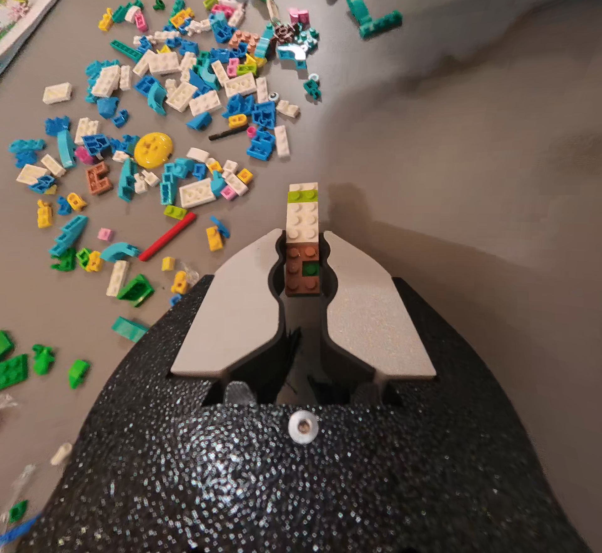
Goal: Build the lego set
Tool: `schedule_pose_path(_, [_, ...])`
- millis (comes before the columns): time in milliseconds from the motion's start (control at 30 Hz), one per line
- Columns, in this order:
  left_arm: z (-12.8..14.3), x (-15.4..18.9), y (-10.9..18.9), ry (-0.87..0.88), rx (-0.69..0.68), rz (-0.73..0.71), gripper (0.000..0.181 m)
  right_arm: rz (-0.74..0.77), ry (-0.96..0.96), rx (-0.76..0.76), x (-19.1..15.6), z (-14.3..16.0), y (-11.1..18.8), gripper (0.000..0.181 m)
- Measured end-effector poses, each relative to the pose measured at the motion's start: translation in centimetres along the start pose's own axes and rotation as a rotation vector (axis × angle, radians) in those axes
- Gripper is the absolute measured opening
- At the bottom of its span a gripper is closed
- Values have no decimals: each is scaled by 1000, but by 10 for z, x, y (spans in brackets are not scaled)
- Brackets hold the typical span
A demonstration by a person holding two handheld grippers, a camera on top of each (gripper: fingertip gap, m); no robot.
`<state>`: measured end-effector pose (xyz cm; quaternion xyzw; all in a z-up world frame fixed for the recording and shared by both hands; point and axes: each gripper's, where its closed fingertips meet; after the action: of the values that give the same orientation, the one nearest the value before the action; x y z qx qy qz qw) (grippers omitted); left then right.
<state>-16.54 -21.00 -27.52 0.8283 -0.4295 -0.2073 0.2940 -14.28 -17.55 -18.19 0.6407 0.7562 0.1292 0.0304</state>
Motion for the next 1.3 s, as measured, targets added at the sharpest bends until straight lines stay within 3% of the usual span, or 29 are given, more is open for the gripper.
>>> schedule_pose_path(200, [-6, -14, -10, -108, 19, -5, 18, 100, 69, 34, 2, -6, -11, 6])
schedule_pose_path(533, [-18, -14, 10, -156, 189, -89, 18, 132, 137, 142, -6, 2, -19, 6])
schedule_pose_path(667, [-12, 1, 0, -71, 174, 50, 18, 104, 132, 123, -11, 10, -24, 6])
schedule_pose_path(1300, [-7, 5, -3, -76, 131, 83, 18, 119, 141, 62, -7, 22, -24, 7])
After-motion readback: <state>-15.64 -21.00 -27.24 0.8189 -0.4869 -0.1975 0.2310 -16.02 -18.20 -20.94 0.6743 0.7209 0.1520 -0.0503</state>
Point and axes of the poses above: each gripper's, where its closed fingertips meet, y back along the fingers, z out of its underside, x = y × z across the jaws, and after that the axes turned 5 degrees about z, right-handed
